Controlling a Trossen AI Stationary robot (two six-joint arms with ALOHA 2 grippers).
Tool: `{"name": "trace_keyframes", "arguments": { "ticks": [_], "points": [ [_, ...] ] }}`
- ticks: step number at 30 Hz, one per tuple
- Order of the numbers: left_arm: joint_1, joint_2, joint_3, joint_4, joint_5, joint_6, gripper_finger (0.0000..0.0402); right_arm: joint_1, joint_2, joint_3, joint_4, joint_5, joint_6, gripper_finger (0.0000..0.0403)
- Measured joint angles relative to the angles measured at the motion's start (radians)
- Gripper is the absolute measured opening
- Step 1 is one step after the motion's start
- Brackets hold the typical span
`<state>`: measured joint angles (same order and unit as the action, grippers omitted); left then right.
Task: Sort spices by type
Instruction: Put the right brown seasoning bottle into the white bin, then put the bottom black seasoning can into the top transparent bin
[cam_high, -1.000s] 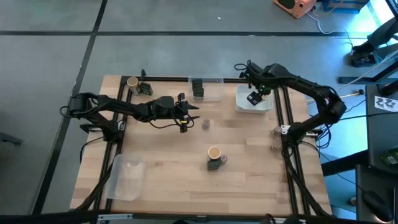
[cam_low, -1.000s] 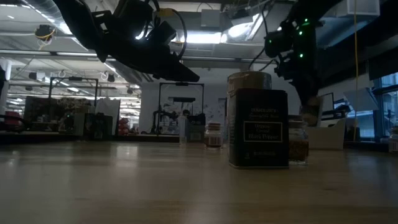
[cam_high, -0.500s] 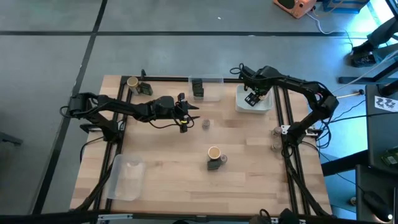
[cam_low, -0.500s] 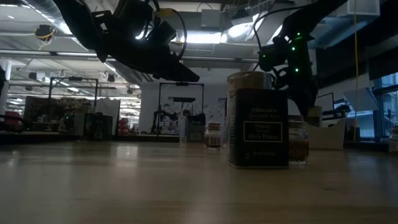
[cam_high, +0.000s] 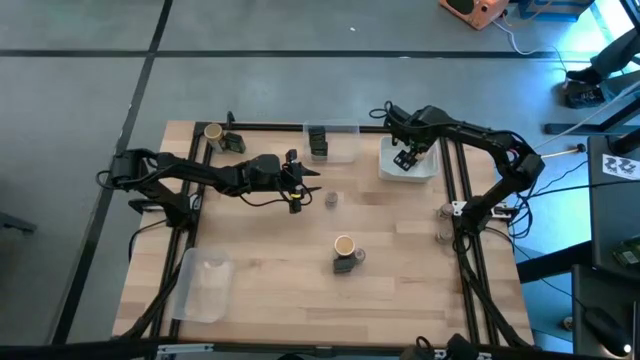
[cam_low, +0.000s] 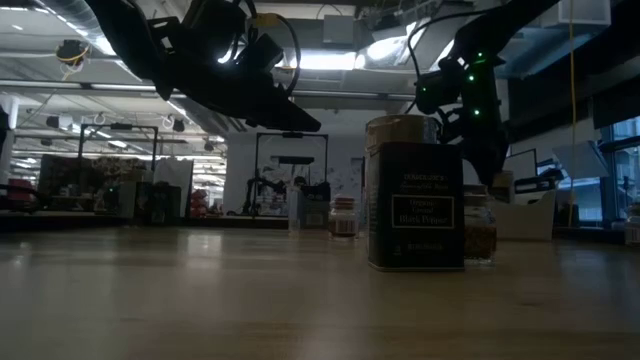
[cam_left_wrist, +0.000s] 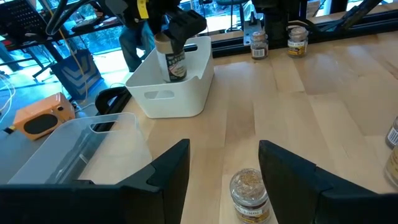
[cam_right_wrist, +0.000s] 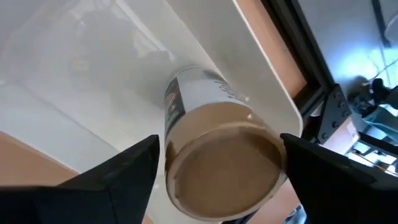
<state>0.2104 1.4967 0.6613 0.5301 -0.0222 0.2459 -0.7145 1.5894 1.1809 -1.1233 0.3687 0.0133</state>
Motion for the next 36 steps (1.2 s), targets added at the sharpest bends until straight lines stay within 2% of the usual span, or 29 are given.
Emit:
{"name": "trace_keyframes", "arguments": {
  "ticks": [3,14,18,22,29,36],
  "points": [
    [0.000,0.000,0.000,0.000,0.000,0.000,0.0175,0.001,-0.001,0.001,-0.010,0.033,-0.010,0.0340],
    [0.000,0.000,0.000,0.001,0.000,0.000,0.0175,0.002,-0.004,0.155,-0.178,0.031,-0.014,0.0342],
    [0.000,0.000,0.000,0.001,0.000,0.000,0.0175,0.029,-0.006,0.198,-0.213,0.001,0.014,0.0342],
    [0.000,0.000,0.000,0.001,0.000,0.000,0.0175,0.123,-0.024,0.234,-0.271,-0.041,0.094,0.0342],
    [-0.002,0.000,0.000,0.003,0.000,-0.018,0.0175,0.339,-0.075,0.234,-0.253,-0.061,0.192,0.0342],
    [-0.018,0.000,0.000,0.023,0.000,0.015,0.0175,0.513,-0.117,0.147,-0.123,-0.066,0.163,0.0342]
  ]
}}
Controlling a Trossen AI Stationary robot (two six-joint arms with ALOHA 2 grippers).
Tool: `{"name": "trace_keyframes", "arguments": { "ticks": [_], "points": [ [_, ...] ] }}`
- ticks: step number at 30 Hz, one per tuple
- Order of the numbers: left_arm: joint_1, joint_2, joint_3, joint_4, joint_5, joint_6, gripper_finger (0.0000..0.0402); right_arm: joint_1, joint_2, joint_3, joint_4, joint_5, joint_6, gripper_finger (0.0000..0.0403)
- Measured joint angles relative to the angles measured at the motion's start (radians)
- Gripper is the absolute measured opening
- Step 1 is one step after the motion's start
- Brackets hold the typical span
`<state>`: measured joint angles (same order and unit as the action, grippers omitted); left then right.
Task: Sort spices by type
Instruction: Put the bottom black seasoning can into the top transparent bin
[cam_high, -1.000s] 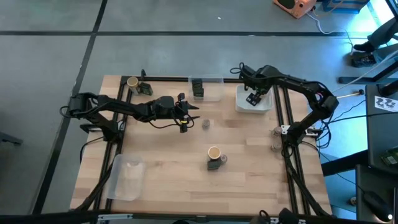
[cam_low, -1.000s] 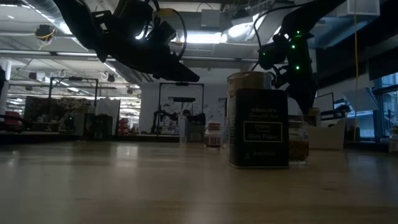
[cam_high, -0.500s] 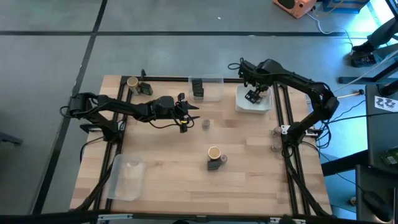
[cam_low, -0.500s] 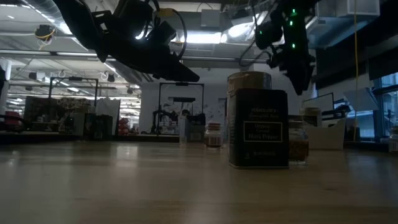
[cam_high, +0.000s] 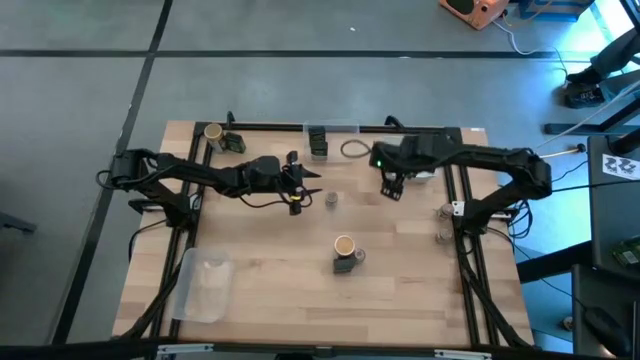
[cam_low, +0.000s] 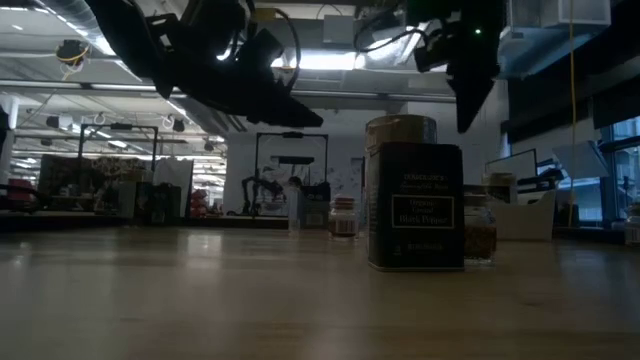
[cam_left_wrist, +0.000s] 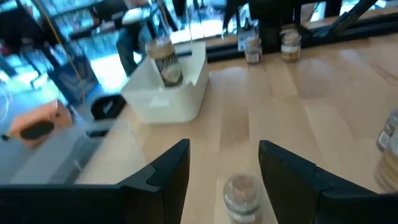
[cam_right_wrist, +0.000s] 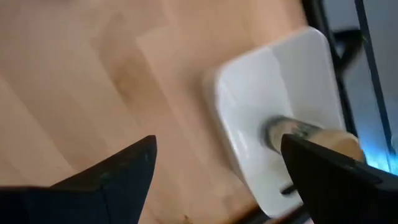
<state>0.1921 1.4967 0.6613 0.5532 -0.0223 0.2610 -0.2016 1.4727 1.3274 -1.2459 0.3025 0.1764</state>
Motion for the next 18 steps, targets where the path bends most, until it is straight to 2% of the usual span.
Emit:
{"name": "trace_keyframes", "arguments": {
  "ticks": [10,18],
  "points": [
    [0.000,0.000,0.000,0.005,0.000,-0.040,0.0175,0.140,-0.206,-0.308,0.270,0.000,0.040,0.0342],
    [0.000,0.000,0.000,0.008,0.000,0.006,0.0175,0.156,-0.315,-0.453,0.458,-0.007,0.080,0.0342]
  ]
}}
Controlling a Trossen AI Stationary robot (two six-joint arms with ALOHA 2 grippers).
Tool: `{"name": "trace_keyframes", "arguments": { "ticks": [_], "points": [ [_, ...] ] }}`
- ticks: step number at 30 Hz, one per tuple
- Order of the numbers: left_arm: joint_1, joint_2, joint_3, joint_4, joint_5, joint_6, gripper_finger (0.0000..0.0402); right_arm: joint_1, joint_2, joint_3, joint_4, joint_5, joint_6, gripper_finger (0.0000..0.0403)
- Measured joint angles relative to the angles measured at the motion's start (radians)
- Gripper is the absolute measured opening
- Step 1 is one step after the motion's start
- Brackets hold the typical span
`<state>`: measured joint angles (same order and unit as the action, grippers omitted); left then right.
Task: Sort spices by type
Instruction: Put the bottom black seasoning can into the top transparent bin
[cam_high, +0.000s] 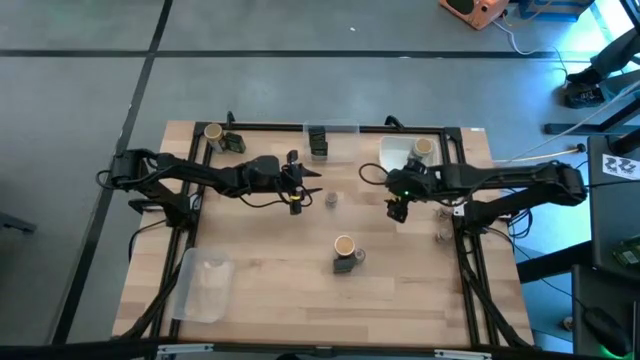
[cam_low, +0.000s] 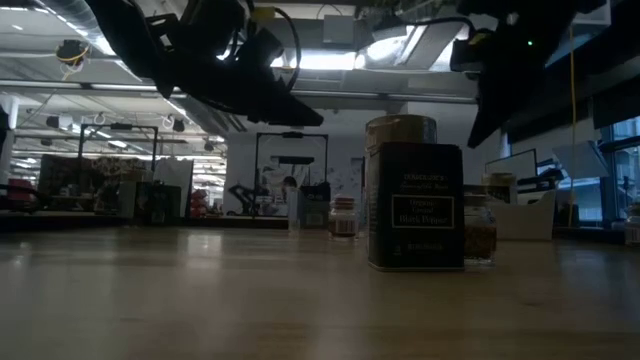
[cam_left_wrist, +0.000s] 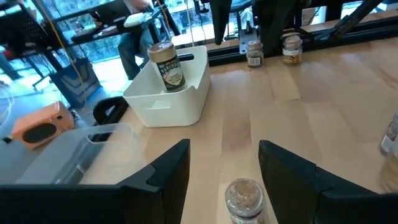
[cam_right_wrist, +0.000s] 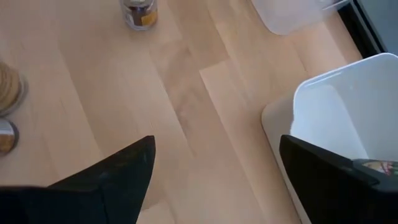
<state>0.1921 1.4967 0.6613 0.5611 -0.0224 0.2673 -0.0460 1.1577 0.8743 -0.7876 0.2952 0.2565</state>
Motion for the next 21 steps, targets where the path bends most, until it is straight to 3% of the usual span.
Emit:
{"name": "trace_keyframes", "arguments": {
  "ticks": [4,9,15,21],
  "points": [
    [0.013,0.000,0.000,0.025,0.000,0.063,0.0183,0.000,-0.003,-0.038,0.044,0.002,-0.029,0.0342],
    [0.074,0.000,0.033,-0.001,-0.047,-0.018,0.0229,0.000,-0.003,-0.077,0.149,0.107,-0.119,0.0342],
    [0.150,-0.005,0.124,-0.274,-0.048,-0.096,0.0281,0.000,-0.003,-0.098,0.285,0.159,-0.247,0.0342],
    [0.157,-0.005,0.202,-0.471,0.008,-0.137,0.0289,0.000,-0.003,-0.104,0.278,0.152,-0.238,0.0342]
  ]
}}
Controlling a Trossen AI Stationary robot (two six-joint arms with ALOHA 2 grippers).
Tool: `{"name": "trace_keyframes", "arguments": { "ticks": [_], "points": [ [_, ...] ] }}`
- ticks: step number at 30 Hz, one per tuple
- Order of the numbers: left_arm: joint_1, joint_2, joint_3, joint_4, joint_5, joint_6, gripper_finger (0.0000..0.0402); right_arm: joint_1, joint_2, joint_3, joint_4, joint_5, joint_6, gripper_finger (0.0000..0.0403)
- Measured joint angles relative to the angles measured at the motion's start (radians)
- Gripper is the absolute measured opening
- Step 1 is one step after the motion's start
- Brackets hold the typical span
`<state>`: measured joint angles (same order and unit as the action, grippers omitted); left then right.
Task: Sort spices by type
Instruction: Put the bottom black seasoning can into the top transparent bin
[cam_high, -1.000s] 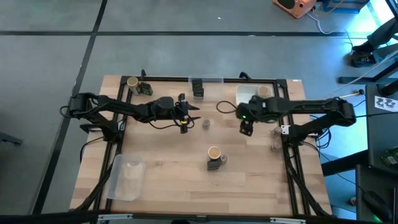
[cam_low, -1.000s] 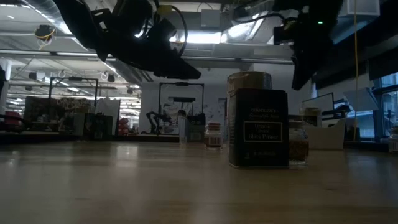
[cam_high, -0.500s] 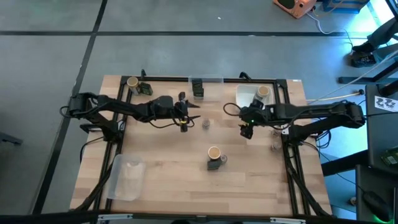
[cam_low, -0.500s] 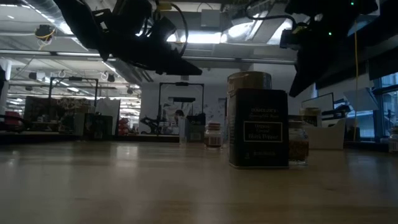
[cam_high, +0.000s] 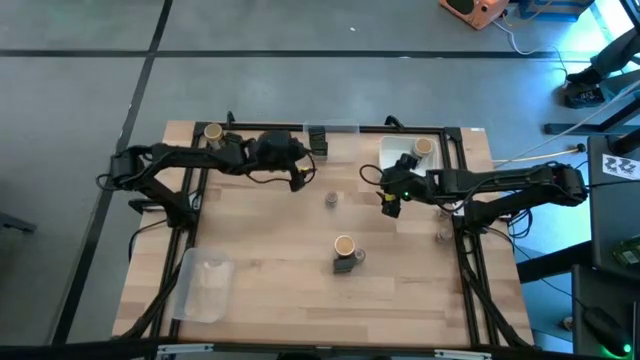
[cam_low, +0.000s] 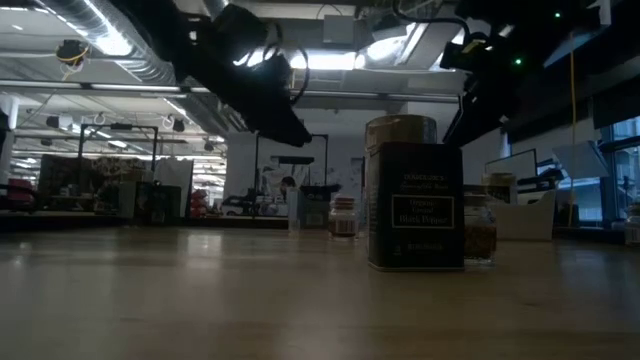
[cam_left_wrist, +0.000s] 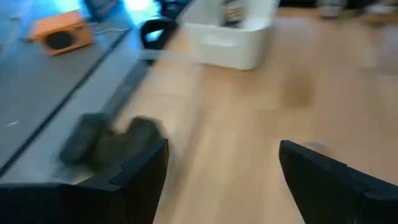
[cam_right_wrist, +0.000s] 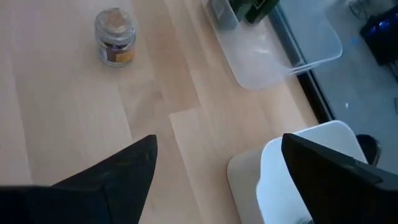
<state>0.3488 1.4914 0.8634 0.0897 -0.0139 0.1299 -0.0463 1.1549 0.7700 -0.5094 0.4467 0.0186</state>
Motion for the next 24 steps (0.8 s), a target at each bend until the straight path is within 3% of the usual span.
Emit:
{"name": "trace_keyframes", "arguments": {
  "ticks": [5,10,18,24],
  "points": [
    [-0.082,0.000,0.001,-0.001,0.085,0.044,0.0289,0.000,0.000,0.000,-0.009,-0.049,0.013,0.0342],
    [-0.176,0.000,0.001,0.019,0.085,0.080,0.0289,0.000,0.000,0.000,-0.006,-0.049,0.002,0.0342],
    [-0.308,0.000,0.001,0.022,0.083,-0.040,0.0289,0.000,0.000,0.000,0.038,-0.076,-0.005,0.0342],
    [-0.457,0.000,0.001,0.017,0.040,-0.048,0.0289,0.000,0.000,0.000,0.039,-0.119,-0.005,0.0342]
  ]
}}
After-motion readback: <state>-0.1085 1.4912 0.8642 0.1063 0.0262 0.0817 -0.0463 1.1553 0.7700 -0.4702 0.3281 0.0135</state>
